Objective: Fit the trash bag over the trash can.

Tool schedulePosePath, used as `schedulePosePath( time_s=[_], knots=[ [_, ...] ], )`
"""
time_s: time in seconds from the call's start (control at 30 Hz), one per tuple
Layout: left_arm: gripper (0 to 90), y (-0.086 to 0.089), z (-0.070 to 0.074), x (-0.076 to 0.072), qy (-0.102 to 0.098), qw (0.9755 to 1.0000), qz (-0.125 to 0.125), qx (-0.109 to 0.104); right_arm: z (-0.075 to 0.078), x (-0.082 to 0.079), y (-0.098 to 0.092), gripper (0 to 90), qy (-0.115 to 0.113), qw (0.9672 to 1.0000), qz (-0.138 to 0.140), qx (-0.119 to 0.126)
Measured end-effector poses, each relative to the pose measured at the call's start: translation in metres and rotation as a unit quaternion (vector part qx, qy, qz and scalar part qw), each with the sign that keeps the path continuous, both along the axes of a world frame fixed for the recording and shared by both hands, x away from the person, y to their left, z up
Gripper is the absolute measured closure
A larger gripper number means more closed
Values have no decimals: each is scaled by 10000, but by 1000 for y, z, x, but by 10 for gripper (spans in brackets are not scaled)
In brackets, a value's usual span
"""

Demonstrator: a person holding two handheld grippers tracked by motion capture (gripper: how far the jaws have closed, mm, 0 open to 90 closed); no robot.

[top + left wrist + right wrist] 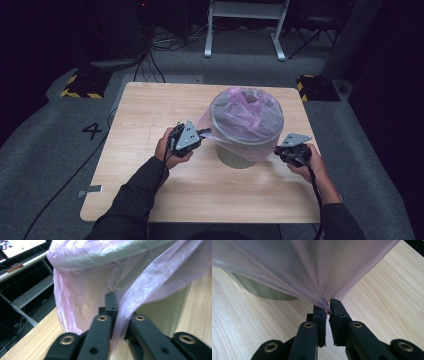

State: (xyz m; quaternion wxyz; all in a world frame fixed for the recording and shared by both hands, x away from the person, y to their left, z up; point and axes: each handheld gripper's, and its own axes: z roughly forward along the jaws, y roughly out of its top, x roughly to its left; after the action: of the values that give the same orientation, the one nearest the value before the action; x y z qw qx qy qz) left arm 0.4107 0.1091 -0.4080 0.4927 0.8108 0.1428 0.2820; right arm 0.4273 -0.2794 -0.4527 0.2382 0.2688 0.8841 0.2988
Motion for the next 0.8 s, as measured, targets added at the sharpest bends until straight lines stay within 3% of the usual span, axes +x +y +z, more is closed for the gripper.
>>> schedulePosePath(
  time_s=[0.07,0.13,0.27,0.5,0.67,0.8],
  knots=[
    [900,-2,-5,2,99,9993,-22,355,-1,1,0,868,32,10000,-5,-14],
    [900,-3,-14,5,271,9980,-64,567,-2,2,-1,889,107,9999,-8,-36],
    [900,-3,-26,10,567,9966,-113,579,-5,5,-3,900,290,9996,23,42],
    [900,-7,-44,19,901,9922,-93,861,-11,10,-2,900,402,9992,7,-80],
    [900,-12,-61,28,1189,9871,-6,1073,-17,15,-1,900,514,9985,-38,-174],
    [889,-11,-65,32,1302,9866,64,982,-23,20,-3,900,662,9973,-174,-262]
  ],
)
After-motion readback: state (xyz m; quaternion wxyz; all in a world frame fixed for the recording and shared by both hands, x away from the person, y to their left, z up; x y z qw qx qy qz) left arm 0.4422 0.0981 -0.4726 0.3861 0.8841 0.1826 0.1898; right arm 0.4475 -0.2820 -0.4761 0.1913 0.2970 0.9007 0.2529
